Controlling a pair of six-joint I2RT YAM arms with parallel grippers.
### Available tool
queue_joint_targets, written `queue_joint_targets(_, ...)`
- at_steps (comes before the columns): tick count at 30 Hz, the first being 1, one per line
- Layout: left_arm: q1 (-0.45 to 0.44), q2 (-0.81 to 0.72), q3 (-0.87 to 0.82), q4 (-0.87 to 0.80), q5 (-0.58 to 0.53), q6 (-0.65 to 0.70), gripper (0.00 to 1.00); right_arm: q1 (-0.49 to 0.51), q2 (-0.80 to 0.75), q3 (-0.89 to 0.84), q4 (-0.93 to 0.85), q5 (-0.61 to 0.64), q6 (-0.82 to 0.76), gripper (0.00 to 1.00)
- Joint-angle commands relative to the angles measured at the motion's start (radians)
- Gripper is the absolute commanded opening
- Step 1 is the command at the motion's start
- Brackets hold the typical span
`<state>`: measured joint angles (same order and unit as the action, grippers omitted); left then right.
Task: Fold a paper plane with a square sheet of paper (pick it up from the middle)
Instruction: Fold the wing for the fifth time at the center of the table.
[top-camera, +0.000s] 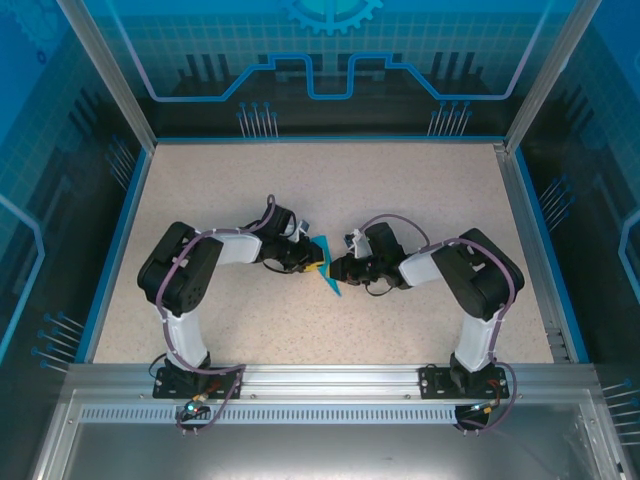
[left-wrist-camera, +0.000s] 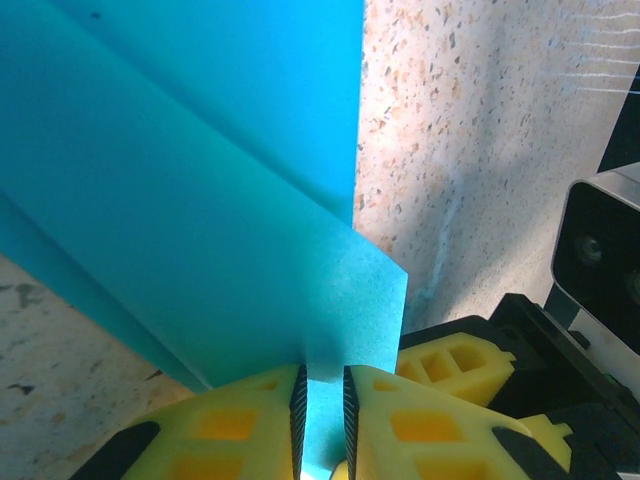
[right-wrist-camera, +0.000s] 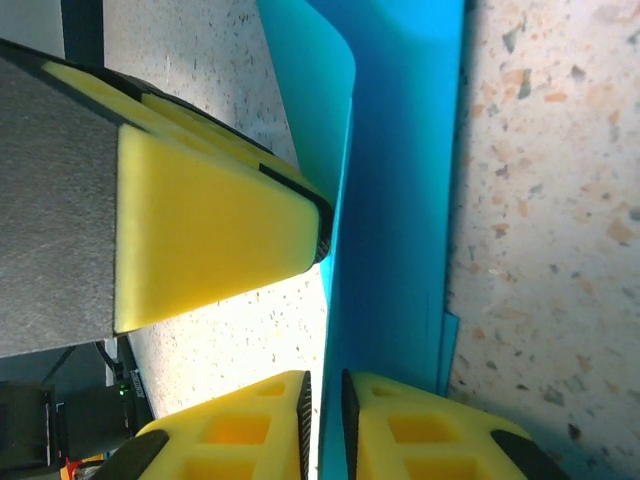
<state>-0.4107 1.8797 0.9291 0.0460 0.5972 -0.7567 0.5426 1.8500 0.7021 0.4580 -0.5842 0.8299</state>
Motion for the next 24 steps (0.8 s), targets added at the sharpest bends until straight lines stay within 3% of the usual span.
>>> queue_joint_targets(1,-0.005,0.015,0.031,-0.038,-0.017,0.028,0.20,-0.013,-0.030,-0.004,-0.064,-0.002,-0.028,0.19)
queue_joint_targets(24,-0.005,0.026,0.049,-0.056,-0.020,0.036,0.20,-0.023,0.008,0.006,-0.155,0.032,-0.040,0.08)
